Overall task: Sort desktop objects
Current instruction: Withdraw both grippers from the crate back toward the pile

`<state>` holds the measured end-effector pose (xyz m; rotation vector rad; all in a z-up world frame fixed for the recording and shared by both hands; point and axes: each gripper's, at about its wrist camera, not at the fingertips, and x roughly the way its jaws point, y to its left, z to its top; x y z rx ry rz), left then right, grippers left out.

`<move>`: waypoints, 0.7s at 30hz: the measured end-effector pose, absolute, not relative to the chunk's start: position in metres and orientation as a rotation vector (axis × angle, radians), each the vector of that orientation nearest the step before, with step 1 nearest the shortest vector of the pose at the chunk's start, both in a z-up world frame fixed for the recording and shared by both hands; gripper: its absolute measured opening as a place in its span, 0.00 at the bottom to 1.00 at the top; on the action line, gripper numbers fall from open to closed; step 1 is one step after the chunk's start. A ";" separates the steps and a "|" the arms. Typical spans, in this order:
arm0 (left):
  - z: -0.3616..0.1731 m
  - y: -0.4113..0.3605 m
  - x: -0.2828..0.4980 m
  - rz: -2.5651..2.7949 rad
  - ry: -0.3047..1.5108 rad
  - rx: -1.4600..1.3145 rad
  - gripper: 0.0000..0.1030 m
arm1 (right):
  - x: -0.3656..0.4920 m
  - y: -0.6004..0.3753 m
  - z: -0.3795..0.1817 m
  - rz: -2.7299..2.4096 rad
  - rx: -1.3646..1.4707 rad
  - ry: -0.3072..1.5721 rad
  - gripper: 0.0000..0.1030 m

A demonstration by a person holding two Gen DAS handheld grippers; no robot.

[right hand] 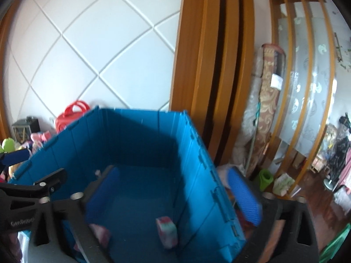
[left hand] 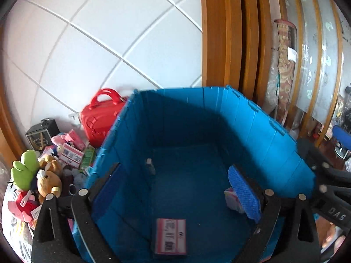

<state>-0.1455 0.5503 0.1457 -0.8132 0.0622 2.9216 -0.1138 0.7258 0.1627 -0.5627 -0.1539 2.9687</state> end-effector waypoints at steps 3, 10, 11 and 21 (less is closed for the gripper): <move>0.152 0.539 -0.129 2.960 0.035 -0.730 0.95 | -0.097 0.721 0.169 2.964 -0.489 -0.155 1.00; 0.162 0.512 -0.099 3.031 0.010 -0.597 0.95 | -0.077 0.698 0.176 3.036 -0.428 -0.115 1.00; 0.163 0.507 -0.095 3.035 0.009 -0.581 0.95 | -0.075 0.694 0.176 3.046 -0.420 -0.112 1.00; 0.158 0.446 -0.075 3.102 -0.085 -0.600 0.95 | -0.066 0.639 0.173 3.180 -0.358 -0.076 1.00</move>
